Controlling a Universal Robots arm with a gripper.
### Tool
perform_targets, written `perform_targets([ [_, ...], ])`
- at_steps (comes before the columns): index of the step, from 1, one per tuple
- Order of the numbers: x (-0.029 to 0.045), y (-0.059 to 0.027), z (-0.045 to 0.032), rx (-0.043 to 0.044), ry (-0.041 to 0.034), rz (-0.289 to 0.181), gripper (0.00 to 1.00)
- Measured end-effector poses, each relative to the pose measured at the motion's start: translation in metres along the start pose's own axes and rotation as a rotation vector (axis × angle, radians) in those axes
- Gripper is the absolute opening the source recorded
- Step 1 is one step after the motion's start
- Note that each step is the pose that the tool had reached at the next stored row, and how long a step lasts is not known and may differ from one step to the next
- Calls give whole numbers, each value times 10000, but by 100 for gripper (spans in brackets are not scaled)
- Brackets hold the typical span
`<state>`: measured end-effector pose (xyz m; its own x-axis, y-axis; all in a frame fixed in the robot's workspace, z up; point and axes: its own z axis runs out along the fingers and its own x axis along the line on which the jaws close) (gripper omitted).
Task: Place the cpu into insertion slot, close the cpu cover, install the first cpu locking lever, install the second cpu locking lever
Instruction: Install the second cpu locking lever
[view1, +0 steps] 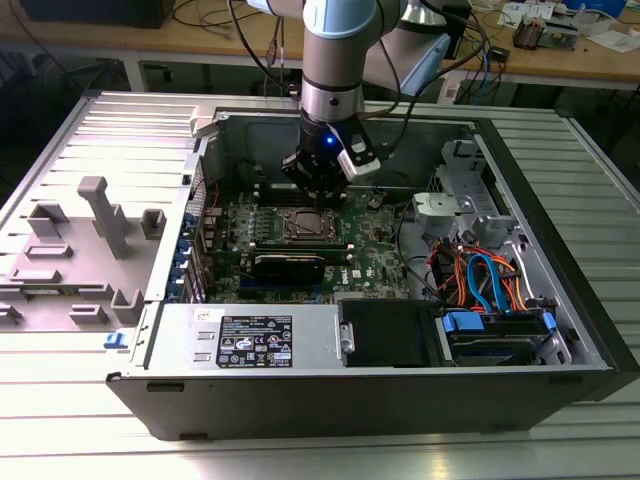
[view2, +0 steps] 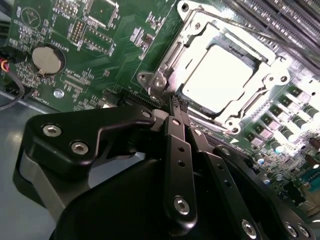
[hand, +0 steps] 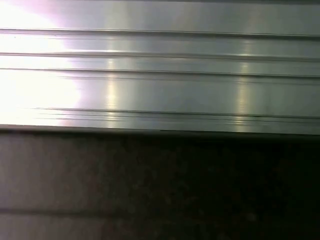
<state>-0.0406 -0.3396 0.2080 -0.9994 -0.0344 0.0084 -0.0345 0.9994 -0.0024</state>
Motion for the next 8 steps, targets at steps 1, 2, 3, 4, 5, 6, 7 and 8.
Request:
perform_targets([
  [1, 1, -13, 0, 1, 0, 0, 11],
  [2, 1, -34, 0, -1, 0, 0, 11],
  [3, 1, -43, 0, 0, 0, 1, 11],
  [4, -3, -46, 1, -1, 4, 1, 11],
  [5, -13, -47, 0, 1, 12, 1, 11],
  [6, -24, -49, 0, 1, 24, 1, 11],
  [7, -37, -51, 0, 0, 43, 0, 11],
  [8, -41, -52, 0, -1, 50, -1, 11],
])
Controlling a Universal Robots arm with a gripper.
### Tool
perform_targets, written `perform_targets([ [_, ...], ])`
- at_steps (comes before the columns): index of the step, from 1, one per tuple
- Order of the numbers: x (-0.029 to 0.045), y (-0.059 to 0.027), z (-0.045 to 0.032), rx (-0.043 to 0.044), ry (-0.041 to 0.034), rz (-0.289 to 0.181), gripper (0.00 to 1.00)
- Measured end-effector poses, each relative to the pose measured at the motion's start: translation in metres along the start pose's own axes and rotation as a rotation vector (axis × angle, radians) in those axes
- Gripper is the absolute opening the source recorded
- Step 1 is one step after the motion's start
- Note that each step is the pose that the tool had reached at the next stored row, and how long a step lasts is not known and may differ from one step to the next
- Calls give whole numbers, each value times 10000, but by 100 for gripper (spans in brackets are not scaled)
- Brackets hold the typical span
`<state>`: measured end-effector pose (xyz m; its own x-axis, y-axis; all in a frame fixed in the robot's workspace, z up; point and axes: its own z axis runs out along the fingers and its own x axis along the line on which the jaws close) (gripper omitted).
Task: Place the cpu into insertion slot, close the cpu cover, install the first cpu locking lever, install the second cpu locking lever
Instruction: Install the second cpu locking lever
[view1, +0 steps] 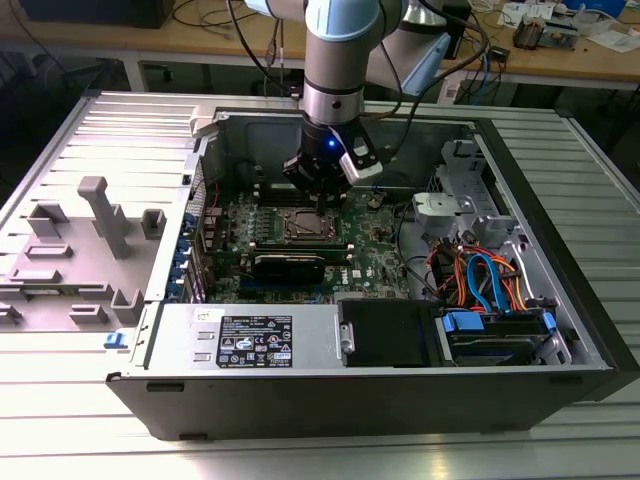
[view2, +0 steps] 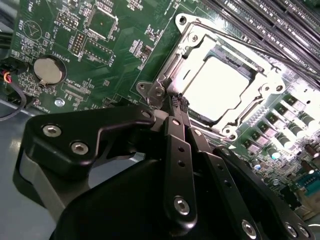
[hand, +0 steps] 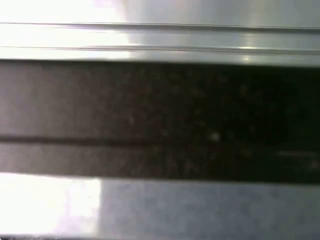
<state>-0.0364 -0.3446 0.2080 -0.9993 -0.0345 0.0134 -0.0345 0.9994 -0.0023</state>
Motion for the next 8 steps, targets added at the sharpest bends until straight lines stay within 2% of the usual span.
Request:
perform_targets([
  [2, -1, -1, -13, 0, 9, 1, 11],
  [5, 0, -4, -81, 6, 10, -9, 11],
  [8, 0, -18, -87, 11, 9, -10, 11],
])
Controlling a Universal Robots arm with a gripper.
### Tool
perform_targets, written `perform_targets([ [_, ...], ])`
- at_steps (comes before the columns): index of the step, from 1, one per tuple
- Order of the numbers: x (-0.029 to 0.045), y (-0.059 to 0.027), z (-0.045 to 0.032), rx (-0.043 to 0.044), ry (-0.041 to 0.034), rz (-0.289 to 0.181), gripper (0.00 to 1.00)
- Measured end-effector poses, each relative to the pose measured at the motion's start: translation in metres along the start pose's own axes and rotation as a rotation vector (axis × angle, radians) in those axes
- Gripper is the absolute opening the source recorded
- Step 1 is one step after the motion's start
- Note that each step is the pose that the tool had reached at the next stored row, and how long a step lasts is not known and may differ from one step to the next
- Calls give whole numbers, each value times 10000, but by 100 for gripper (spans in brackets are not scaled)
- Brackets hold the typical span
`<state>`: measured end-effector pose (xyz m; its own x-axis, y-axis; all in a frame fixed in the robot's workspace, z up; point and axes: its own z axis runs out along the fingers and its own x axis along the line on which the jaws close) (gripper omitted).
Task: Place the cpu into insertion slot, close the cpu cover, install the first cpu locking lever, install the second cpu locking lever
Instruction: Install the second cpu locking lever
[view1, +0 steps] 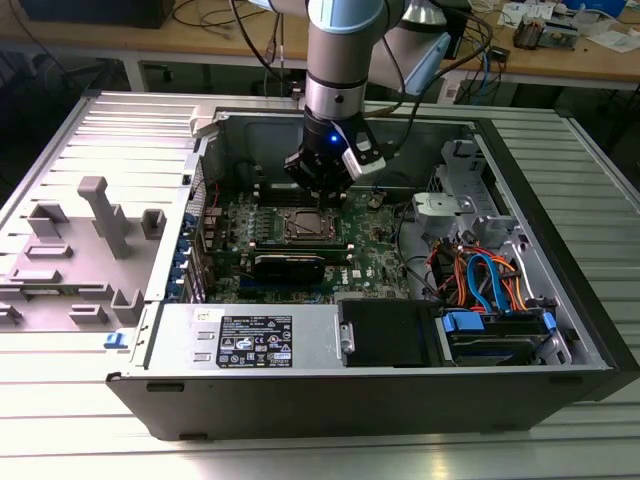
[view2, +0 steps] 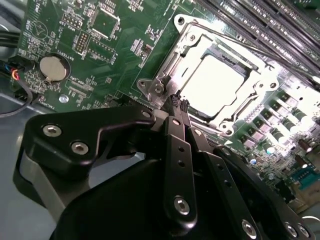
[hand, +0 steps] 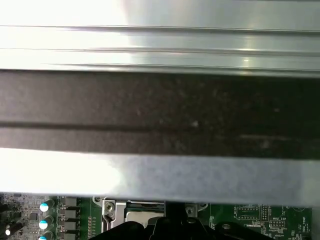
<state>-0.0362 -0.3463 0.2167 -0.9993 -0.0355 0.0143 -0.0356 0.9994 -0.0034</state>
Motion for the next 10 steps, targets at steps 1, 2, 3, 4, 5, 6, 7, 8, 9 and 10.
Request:
perform_targets([
  [1, 1, -8, 1, 1, 0, 1, 11],
  [2, 1, -18, 1, 7, 1, 1, 11],
  [3, 1, -31, 1, 9, 1, 2, 11],
  [4, 2, -48, 2, 11, 1, 2, 11],
  [5, 3, -74, 2, 12, 1, 2, 11],
  [6, 4, -94, 2, 13, 1, 2, 11],
  [7, 5, -126, 2, 14, 1, 3, 11],
  [8, 6, -154, 2, 13, 1, 2, 11],
  [9, 7, -194, 3, 12, 0, 2, 11],
  [10, 8, -217, 3, 13, 1, 1, 11],
])
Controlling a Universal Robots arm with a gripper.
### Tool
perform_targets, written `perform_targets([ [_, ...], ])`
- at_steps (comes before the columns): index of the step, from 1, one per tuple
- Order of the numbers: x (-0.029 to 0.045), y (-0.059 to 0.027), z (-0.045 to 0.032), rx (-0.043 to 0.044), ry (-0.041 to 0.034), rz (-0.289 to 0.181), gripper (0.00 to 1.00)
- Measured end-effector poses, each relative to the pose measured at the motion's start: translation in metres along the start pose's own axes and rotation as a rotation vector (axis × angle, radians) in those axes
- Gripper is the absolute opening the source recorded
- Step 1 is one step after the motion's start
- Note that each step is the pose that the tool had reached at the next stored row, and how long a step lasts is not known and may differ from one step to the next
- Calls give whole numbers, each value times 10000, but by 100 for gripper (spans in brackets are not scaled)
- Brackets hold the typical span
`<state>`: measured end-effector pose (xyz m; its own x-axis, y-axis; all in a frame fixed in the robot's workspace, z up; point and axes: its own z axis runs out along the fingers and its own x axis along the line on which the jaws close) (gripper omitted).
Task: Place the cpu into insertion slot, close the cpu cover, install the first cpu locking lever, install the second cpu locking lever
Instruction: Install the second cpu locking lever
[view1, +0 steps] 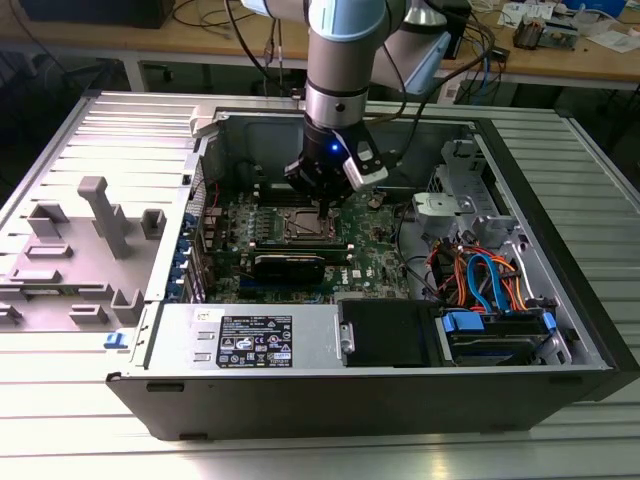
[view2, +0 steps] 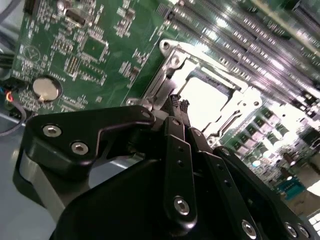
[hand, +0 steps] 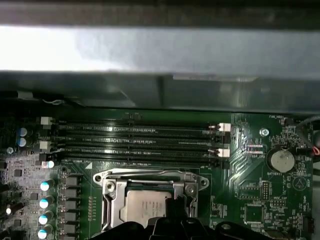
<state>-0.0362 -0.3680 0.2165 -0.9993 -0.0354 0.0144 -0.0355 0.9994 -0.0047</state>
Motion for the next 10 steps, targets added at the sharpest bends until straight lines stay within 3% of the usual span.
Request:
perform_targets([
  [10, 3, -51, -77, -1, 1, 0, 11],
])
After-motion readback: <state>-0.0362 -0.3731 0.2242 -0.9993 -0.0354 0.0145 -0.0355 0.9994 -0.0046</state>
